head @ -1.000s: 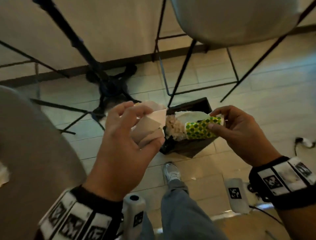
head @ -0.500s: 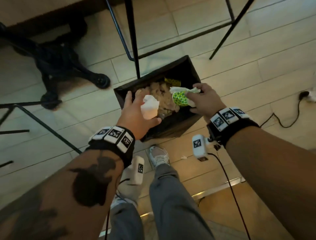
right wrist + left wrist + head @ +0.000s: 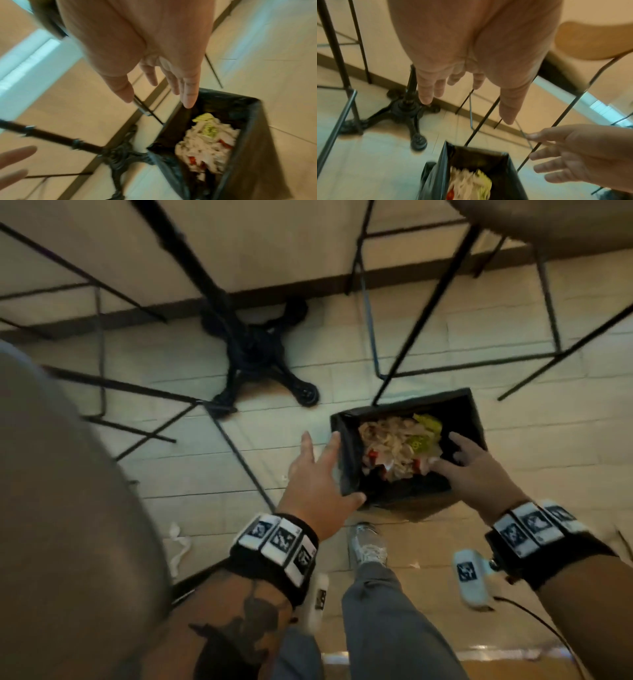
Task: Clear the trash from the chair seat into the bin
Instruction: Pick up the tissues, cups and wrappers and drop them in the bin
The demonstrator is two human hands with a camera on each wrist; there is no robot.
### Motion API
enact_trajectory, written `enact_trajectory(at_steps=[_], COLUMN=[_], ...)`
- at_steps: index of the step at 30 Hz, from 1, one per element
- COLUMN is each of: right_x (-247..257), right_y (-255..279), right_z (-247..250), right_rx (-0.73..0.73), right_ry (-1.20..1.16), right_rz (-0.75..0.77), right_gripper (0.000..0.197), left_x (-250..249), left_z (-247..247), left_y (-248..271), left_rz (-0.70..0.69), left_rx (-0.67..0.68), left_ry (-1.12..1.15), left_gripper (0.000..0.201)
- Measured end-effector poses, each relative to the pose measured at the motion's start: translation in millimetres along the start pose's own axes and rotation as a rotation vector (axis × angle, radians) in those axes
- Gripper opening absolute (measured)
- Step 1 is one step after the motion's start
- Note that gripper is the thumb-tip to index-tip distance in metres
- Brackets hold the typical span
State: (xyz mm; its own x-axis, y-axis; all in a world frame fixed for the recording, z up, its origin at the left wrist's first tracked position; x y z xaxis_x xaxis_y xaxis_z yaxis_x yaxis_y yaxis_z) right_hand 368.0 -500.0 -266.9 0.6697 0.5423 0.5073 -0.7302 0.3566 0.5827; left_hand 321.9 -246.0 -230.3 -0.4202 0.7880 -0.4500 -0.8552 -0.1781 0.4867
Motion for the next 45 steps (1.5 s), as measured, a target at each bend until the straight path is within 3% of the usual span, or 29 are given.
enact_trajectory(at_steps=[7,11,13,16,20,24,27,31,35,38,41,45], right_x=[172,252,287,309,328,335,335,331,328,326,323,321], right_y=[156,255,310,327,359,366,364,363,362,357,352,349], right_z=[-24,-61,-101,-133,-196,-228,-239,-241,-237,-235,-232,-219], right_rx=[0.093,0.218,0.269,0.293,0.362,0.401,0.332,0.250,0.344,0.352,0.387,0.400], right_ry=[0.126,0.152,0.207,0.260,0.532,0.845,0.982,0.953,0.826,0.776,0.737,0.602], right_rz=[0.496,0.728,0.860,0.968,1.182,1.305,1.401,1.506,1.465,1.444,1.424,1.428], right_gripper=[0.067,0.070,0.072,0.080,0.105,0.120,0.097,0.054,0.029,0.022,0.016,0.014], left_x=[45,109,166,206,261,272,270,267,272,271,269,261], left_z=[163,241,275,285,300,295,299,311,311,312,317,318], left_y=[125,185,219,219,229,218,206,192,181,175,171,180], left_rz=[-0.061,0.062,0.182,0.332,0.477,0.547,0.568,0.572,0.576,0.572,0.590,0.555], left_rx=[-0.271,-0.466,-0.596,-0.643,-0.664,-0.571,-0.540,-0.537,-0.525,-0.541,-0.462,-0.616], left_ry=[0.109,0.078,0.072,0.035,0.059,0.119,0.143,0.162,0.159,0.143,0.104,0.132], left_gripper=[0.098,0.098,0.099,0.104,0.111,0.122,0.129,0.127,0.100,0.066,0.042,0.014])
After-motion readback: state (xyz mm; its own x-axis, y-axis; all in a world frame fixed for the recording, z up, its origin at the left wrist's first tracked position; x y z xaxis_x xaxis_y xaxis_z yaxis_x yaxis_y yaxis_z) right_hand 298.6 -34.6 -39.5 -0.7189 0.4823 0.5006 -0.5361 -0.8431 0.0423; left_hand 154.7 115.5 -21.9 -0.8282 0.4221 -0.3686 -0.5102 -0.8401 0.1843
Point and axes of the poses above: each hand's wrist, its own y-axis away from the middle knuckle, its own z-axis out of the back of the hand, x = y × z, the point moved 2 cm from there along -y, towards the middle knuckle, and after that the axes turned 15 degrees about -x, right-handed, at the moved point
